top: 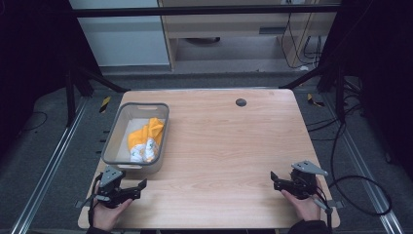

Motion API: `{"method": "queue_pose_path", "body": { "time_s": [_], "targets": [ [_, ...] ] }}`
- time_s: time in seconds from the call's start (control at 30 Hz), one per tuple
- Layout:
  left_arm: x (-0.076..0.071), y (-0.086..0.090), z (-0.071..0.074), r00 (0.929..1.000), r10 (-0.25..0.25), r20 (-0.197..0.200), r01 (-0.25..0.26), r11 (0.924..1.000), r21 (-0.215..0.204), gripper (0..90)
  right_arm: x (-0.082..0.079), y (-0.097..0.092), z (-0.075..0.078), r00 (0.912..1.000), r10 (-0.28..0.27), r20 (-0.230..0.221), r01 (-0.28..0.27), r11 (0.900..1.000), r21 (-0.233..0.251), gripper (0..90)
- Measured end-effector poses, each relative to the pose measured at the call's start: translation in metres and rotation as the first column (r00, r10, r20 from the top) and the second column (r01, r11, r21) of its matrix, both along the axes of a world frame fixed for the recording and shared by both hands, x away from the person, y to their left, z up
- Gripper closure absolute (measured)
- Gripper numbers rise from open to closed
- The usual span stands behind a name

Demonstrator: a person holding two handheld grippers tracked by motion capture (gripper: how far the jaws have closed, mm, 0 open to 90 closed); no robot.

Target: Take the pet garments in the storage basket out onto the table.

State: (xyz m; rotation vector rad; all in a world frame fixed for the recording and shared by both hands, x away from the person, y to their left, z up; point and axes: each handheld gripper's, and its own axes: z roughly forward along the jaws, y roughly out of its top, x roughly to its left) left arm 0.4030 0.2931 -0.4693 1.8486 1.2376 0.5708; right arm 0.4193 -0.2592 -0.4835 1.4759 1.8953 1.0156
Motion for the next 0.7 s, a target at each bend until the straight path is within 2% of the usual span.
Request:
{"method": "queue_pose_path", "body": {
  "time_s": [0.23, 0.47, 0.6, 0.7],
  "targets": [
    [-0.003, 0.001, 0.005, 0.9996, 0.011, 0.026, -0.010, 0.9996, -0.026, 12.3, 0.000, -0.011, 0.000, 0.9994, -0.030, 0.016, 0.030, 0.9995, 0.007, 9.3],
    [-0.006, 0.001, 0.011, 0.9985, 0.018, 0.052, -0.015, 0.9988, -0.047, 13.4, 0.000, -0.007, 0.000, 0.9998, -0.013, 0.018, 0.013, 0.9999, 0.000, 8.9],
    [-0.006, 0.000, 0.012, 0.9980, 0.019, 0.061, -0.017, 0.9993, -0.034, 13.7, -0.001, -0.006, 0.000, 0.9998, -0.005, 0.018, 0.005, 1.0000, -0.004, 8.8],
    [-0.007, 0.000, 0.014, 0.9974, 0.020, 0.069, -0.018, 0.9990, -0.040, 13.7, -0.001, -0.005, 0.000, 0.9998, -0.001, 0.021, 0.001, 1.0000, -0.007, 8.8]
  ]
}}
